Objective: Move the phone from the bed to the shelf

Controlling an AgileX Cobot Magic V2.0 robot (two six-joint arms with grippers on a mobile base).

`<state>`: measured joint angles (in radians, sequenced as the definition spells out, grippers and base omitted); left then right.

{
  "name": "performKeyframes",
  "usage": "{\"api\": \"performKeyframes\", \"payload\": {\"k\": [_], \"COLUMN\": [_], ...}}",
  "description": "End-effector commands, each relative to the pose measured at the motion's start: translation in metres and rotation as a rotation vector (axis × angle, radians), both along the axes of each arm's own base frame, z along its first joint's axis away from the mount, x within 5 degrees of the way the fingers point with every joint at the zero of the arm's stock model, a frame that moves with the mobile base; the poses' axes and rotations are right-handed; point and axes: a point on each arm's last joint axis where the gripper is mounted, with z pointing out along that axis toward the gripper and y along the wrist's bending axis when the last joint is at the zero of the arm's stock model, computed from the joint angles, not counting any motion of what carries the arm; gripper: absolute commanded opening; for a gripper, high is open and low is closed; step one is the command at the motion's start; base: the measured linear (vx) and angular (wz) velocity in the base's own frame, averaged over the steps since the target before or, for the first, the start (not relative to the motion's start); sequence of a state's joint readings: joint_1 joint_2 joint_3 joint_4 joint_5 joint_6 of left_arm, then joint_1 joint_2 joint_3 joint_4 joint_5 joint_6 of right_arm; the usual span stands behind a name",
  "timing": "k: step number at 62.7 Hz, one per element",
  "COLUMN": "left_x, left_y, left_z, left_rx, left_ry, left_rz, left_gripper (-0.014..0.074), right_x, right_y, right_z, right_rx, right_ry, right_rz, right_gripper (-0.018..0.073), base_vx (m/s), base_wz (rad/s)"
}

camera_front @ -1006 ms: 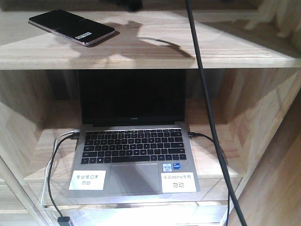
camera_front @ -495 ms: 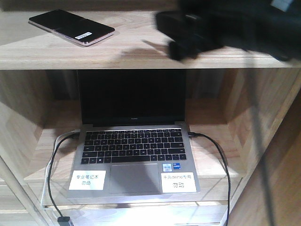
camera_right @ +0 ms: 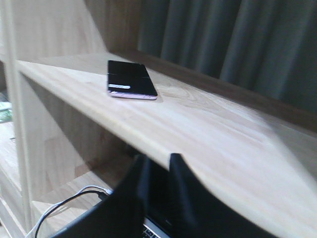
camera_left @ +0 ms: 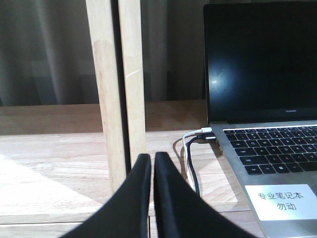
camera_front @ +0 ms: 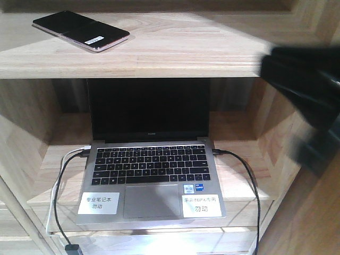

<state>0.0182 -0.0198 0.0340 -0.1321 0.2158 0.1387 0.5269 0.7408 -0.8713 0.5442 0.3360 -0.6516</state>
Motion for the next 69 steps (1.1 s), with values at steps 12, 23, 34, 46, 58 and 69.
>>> {"api": "performKeyframes", "payload": {"k": [12, 23, 34, 46, 58, 69], "left_x": [0.000, 0.000, 0.000, 0.000, 0.000, 0.000], "left_y": [0.001, 0.001, 0.001, 0.001, 0.001, 0.001], "left_z": [0.007, 0.007, 0.007, 0.007, 0.007, 0.007], "left_rx": [-0.009, -0.009, -0.009, -0.009, -0.009, -0.009], "left_ry": [-0.082, -0.082, -0.082, -0.082, -0.082, -0.082], "left_rz": [0.007, 0.007, 0.007, 0.007, 0.007, 0.007], "left_gripper": [0.0001, 0.0001, 0.0001, 0.0001, 0.0001, 0.0001], "right_x": [-0.047, -0.064, -0.070, -0.070, -0.070, -0.070], "right_y": [-0.031, -0.040, -0.043, -0.043, -0.043, -0.043], "right_z": [-0.014, -0.035, -0.040, -0.041, -0.041, -0.040], "right_rx": [0.091, 0.102, 0.102, 0.101, 0.101, 0.101], "right_ry": [-0.127, -0.138, -0.146, -0.144, -0.144, -0.145], "right_rz": [-0.036, -0.032, -0.028, -0.026, -0.026, -0.027], "right_gripper": [-0.0010, -0.0008, -0.0008, -0.0008, -0.0008, -0.0008], "base_vx": [0.00, 0.00, 0.00, 0.00, 0.00, 0.00], "base_wz": [0.00, 0.00, 0.00, 0.00, 0.00, 0.00]}}
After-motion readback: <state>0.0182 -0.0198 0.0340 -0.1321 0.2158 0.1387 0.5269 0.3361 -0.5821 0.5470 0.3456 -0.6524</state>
